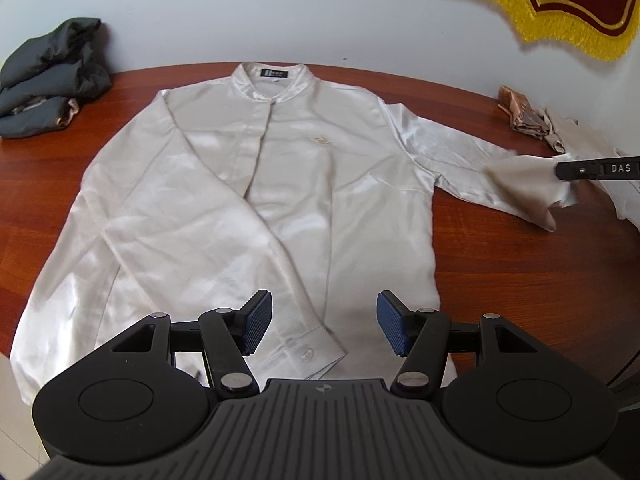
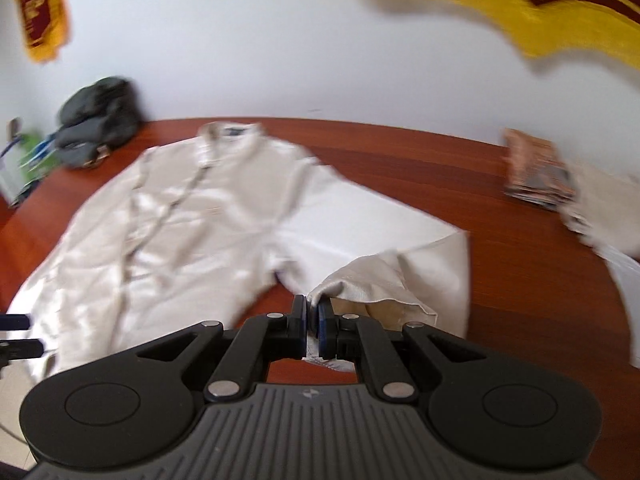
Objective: Fold clothes
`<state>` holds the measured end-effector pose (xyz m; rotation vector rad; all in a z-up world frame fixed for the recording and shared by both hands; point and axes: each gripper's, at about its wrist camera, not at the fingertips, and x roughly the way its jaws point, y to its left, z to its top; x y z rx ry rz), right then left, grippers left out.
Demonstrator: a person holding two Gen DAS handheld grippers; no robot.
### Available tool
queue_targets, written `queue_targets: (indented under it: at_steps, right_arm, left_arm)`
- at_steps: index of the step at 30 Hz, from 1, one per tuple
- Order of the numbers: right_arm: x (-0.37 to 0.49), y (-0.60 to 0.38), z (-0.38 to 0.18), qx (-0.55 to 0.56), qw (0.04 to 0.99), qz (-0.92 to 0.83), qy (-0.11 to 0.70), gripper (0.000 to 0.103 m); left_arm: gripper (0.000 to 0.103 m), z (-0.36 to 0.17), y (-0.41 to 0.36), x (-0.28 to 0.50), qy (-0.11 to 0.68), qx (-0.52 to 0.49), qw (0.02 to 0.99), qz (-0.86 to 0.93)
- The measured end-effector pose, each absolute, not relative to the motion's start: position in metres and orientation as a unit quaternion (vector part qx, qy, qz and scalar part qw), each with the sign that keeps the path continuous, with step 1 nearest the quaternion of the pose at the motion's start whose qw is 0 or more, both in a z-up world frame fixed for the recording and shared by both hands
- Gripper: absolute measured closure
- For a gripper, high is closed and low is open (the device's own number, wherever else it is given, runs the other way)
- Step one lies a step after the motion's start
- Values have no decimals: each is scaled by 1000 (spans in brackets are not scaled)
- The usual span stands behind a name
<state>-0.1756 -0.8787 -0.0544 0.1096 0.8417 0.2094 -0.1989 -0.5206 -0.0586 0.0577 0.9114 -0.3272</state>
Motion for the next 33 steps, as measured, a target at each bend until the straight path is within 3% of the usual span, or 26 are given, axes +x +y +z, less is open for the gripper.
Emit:
queue_targets:
  at_steps: [10, 15, 24, 33]
  right_arm:
    - [-171, -765, -61, 3, 875, 213, 436, 96]
    - [-171, -735, -76, -14, 859, 234, 456, 89]
    - [-179, -725, -70, -14, 851, 252, 461, 76]
    - [-199, -761, -63, -6, 857, 217, 467, 72]
  left_arm:
    - [42, -63, -491, -209, 445, 7, 886, -134]
    - [42, -69, -483, -214, 452, 2, 883, -126]
    - [42, -74, -488, -216, 454, 3, 881, -131]
    - [42, -76, -528, -210, 445, 26, 879, -172]
